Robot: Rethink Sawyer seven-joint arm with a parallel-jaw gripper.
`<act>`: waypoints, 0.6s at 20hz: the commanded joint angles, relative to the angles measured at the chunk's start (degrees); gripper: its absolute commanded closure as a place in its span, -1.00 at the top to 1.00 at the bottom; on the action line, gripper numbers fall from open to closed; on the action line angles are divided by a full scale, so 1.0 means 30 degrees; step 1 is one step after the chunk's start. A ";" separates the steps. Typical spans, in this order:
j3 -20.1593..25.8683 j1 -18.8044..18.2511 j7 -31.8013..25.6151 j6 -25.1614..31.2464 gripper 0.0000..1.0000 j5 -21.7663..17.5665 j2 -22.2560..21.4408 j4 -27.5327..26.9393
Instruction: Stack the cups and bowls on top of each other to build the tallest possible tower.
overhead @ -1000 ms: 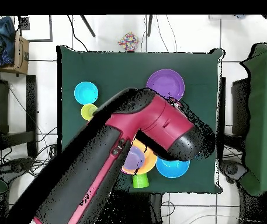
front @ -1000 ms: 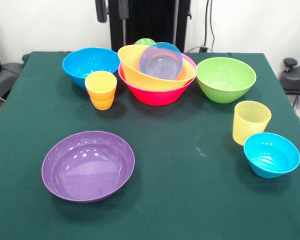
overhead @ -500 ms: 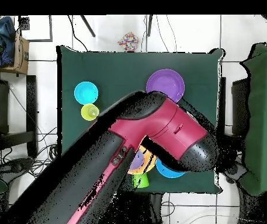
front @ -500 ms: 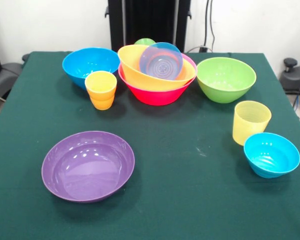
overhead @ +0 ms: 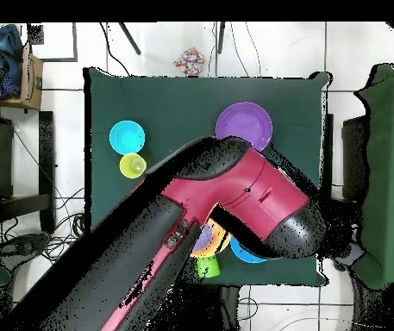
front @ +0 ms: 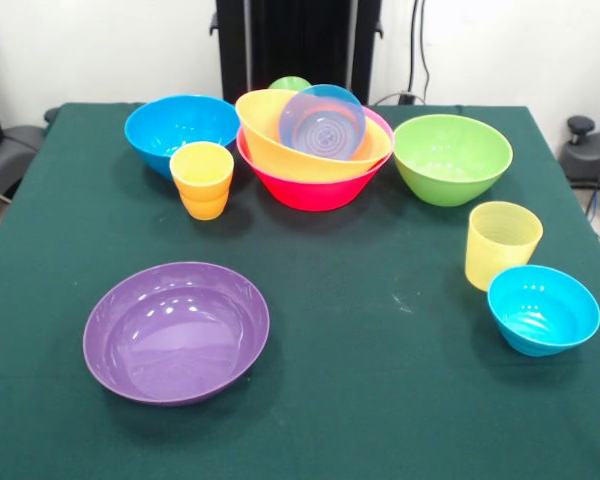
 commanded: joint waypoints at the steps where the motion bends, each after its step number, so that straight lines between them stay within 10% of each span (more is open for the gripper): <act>1: 0.3440 -0.0421 0.0167 0.1147 1.00 0.2038 0.0384 0.1640; 12: 0.4322 -0.0500 -0.3895 0.4353 1.00 0.4695 0.1050 0.3040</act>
